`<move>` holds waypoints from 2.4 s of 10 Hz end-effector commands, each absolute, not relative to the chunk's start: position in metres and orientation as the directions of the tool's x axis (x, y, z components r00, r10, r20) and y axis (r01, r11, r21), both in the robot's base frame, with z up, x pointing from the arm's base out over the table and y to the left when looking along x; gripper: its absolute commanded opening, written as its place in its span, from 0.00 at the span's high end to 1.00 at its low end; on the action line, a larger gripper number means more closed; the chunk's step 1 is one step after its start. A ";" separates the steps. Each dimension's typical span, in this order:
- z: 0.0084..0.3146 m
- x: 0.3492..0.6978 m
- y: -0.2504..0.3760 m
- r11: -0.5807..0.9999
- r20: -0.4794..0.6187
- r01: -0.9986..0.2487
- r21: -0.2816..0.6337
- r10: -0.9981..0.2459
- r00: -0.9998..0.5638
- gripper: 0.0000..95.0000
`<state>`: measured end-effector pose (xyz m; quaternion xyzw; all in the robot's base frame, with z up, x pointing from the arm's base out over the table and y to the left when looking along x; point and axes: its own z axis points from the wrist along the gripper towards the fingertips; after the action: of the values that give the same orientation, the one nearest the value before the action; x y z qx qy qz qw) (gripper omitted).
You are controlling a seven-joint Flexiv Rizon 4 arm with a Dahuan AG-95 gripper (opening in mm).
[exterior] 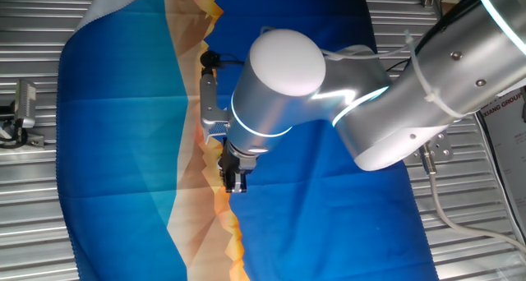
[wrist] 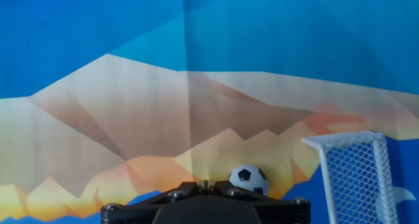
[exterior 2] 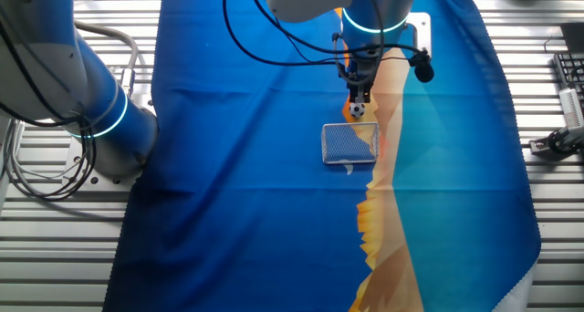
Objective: Push the soccer ball into the goal
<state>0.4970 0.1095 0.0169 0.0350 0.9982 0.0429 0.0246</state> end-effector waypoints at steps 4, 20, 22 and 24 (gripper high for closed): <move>0.014 0.498 0.109 0.994 -0.051 0.064 0.089 0.068 -0.996 1.00; 0.014 0.498 0.102 0.998 -0.050 0.034 0.045 0.036 -0.998 1.00; 0.013 0.499 0.101 0.999 -0.052 0.031 0.044 0.033 -0.998 1.00; 0.013 0.499 0.098 0.999 -0.052 0.026 0.048 0.029 -0.998 1.00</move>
<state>0.4988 0.0961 0.0119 0.0122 0.9993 0.0233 0.0275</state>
